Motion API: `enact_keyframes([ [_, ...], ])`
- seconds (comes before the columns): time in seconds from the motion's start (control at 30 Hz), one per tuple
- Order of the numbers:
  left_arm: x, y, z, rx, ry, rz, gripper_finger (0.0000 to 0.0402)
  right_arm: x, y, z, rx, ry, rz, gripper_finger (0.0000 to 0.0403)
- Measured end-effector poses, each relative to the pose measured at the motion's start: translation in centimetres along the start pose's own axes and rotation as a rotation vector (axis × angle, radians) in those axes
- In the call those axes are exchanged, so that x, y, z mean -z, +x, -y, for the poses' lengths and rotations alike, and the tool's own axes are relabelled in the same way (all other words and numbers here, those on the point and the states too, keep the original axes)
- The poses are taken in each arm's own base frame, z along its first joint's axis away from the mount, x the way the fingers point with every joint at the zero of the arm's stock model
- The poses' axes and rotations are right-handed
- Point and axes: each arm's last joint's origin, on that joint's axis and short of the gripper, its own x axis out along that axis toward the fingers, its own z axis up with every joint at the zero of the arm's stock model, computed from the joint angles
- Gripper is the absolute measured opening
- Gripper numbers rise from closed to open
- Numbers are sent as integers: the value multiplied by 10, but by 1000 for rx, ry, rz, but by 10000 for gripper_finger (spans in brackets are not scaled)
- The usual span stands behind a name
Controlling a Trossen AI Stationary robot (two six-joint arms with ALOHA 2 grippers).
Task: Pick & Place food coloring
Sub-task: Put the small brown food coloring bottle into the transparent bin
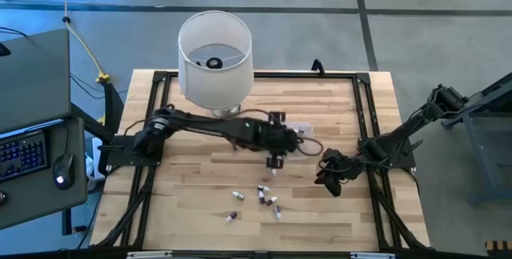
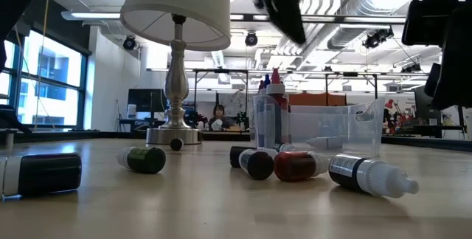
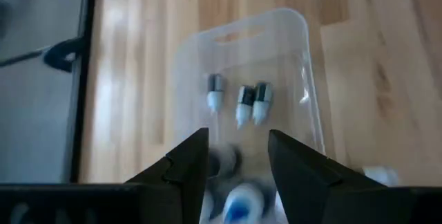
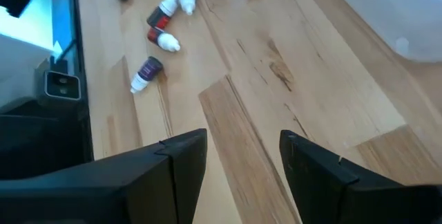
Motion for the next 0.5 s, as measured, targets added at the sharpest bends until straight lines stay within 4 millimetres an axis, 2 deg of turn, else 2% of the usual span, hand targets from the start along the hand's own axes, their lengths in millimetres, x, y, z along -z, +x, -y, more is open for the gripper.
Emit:
enact_keyframes([
  [0.07,-7,-23,-12,32,-23,14,148,-1,0,-1,-8,-6,14,176],
  [0.13,-2,-51,-22,70,-30,-51,149,-2,0,-3,-25,-22,36,176],
  [0.2,-8,-77,-35,87,-74,2,149,-4,0,-5,-38,-52,56,176],
  [0.27,2,-110,-47,99,-88,-47,149,-5,0,-7,-54,-84,80,176],
  [0.33,7,-136,-56,113,-130,-14,149,-7,-1,-9,-66,-105,108,176],
  [0.43,28,-161,-63,122,-154,-66,149,-9,-1,-12,-86,-111,145,176],
  [0.5,33,-166,-61,125,-178,-35,149,-11,-1,-13,-89,-112,171,176],
])
